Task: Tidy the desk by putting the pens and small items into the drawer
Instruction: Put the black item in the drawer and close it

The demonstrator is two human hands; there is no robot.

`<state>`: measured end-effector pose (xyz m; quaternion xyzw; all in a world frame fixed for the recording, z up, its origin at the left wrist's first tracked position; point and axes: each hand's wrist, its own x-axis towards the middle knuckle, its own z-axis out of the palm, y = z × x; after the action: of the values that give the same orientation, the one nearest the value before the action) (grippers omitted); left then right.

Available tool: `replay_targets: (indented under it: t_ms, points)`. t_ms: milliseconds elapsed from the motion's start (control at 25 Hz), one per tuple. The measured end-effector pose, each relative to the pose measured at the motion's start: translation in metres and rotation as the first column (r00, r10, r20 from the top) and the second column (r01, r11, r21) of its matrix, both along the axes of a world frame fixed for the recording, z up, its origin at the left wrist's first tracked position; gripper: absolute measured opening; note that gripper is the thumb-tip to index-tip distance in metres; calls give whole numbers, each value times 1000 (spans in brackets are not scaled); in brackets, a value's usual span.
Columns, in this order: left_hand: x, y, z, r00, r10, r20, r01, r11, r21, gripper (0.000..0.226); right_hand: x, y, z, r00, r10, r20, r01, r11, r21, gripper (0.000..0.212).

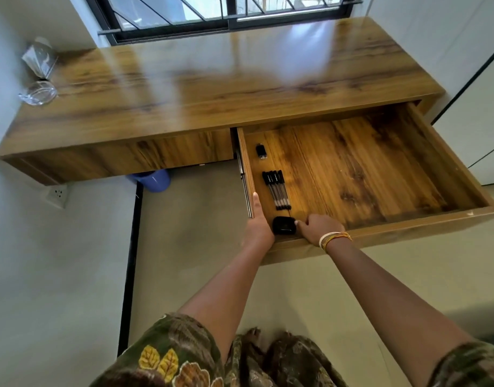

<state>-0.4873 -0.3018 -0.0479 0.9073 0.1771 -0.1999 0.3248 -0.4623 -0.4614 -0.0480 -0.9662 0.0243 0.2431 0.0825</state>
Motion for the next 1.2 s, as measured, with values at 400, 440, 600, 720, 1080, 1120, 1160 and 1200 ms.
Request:
replay_targets:
  t_ms: [400, 440, 600, 720, 1080, 1120, 1160, 1200]
  points:
    - [-68, -16, 8, 989, 59, 134, -81, 982, 170, 55, -70, -38, 5, 837, 363, 410, -358, 929, -91, 39]
    - [-80, -24, 8, 989, 48, 142, -77, 976, 206, 56, -75, -45, 4, 826, 382, 416, -386, 919, -78, 37]
    - [-121, -67, 6, 994, -37, 103, -1, 937, 350, 77, -93, -68, 4, 871, 329, 364, -410, 896, 172, 50]
    - [-134, -104, 15, 955, -137, 265, 32, 930, 365, 29, -104, -85, 7, 914, 36, 405, -250, 836, 488, 31]
    - [-68, -168, 44, 688, 482, -543, -637, 41, -770, 60, -45, -146, 26, 437, -560, -704, 657, -336, 675, 45]
    - [-55, -170, 46, 627, 511, -588, -647, -79, -758, 59, -34, -149, 27, 414, -563, -715, 662, -353, 661, 41]
    - [-43, -171, 48, 560, 535, -632, -653, -185, -735, 57, -25, -151, 26, 388, -560, -732, 674, -370, 640, 38]
    - [-32, -172, 48, 485, 550, -680, -661, -278, -697, 54, -16, -152, 27, 364, -551, -751, 690, -382, 615, 36]
